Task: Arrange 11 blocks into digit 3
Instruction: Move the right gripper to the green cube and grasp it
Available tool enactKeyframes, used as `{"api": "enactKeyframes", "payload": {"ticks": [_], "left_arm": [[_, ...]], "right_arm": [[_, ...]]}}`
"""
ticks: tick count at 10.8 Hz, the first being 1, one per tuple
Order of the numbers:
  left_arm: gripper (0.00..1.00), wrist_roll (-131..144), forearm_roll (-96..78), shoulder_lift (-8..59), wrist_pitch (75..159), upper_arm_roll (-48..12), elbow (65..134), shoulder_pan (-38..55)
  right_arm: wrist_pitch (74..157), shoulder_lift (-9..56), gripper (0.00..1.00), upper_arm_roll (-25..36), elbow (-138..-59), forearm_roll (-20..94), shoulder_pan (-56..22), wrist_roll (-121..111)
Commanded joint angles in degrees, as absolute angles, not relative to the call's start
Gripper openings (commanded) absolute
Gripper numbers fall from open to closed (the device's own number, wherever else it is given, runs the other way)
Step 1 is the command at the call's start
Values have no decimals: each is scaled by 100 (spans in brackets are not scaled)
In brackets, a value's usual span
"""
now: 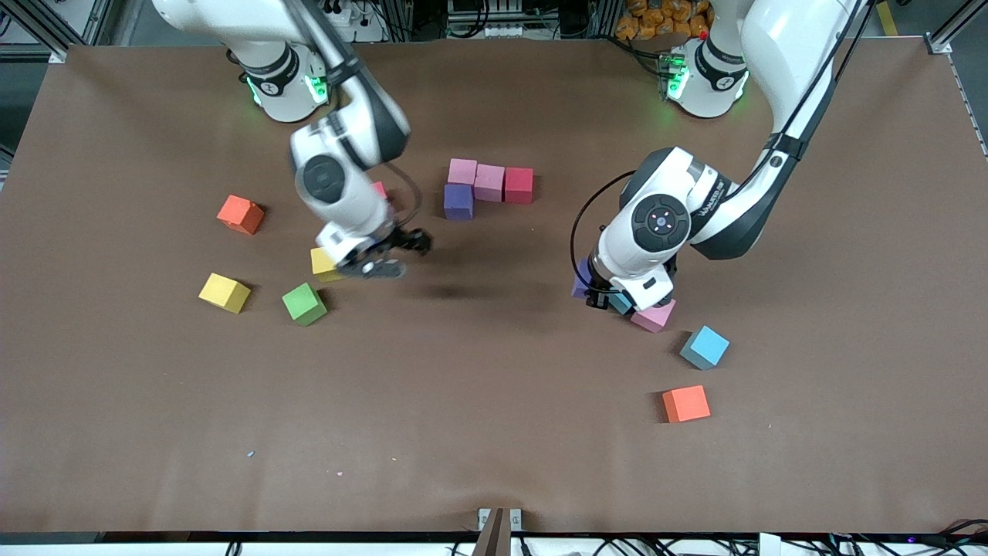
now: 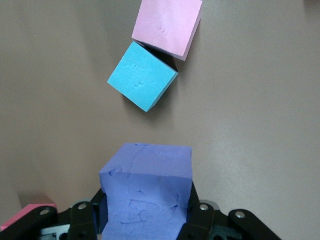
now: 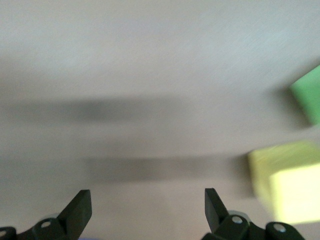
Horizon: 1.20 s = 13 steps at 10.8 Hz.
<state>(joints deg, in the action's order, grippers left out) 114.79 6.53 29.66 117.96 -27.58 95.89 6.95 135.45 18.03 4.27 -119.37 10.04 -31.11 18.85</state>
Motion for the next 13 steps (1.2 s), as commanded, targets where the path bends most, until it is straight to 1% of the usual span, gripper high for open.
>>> {"api": "enactKeyframes", "payload": {"ticks": [1,4,6,10,13], "left_arm": [[0,11505,527,2892,11663,-2751,9501,729],[0,11505,527,2900,11628,-2751,9501,729],[0,11496,536,2900,11628,-2751,9492,729],[0,11496,536,2900,11628,-2751,9492,721],[0,11496,536,2909,11628,-2751,9492,721]], "right_arm": [[13447,2029,100,325,-11612,380,-2350,936],[13447,2380,100,334,-11278,115,-1611,-828],[13526,2679,100,325,-11206,70,-1363,-1764],[13526,2768,100,316,-11268,88,-1573,-1775],[13544,2865,100,316,-11268,79,-1530,-1802]]}}
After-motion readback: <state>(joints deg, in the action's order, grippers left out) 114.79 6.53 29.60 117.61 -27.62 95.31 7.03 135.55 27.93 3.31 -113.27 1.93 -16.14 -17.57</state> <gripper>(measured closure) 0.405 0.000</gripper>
